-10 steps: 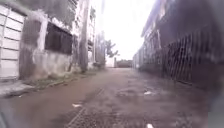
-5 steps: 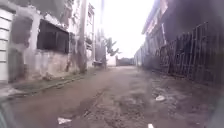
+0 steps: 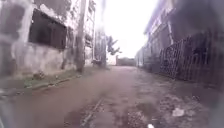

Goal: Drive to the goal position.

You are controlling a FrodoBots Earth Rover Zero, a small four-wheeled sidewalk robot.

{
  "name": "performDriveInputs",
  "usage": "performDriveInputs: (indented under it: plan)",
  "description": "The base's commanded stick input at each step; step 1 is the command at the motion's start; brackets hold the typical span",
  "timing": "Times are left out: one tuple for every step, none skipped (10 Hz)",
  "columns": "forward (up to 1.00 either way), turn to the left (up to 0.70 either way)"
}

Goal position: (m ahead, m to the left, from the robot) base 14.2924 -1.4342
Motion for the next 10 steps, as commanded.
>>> performDriveInputs:
  plan:
    - [1.00,-0.40]
    - [1.00,-0.37]
    - [1.00,0.00]
    - [1.00,0.00]
    - [1.00,0.00]
    - [1.00,0.00]
    - [1.00,0.00]
    - [1.00,0.00]
    - [1.00,0.00]
    - [1.00,0.00]
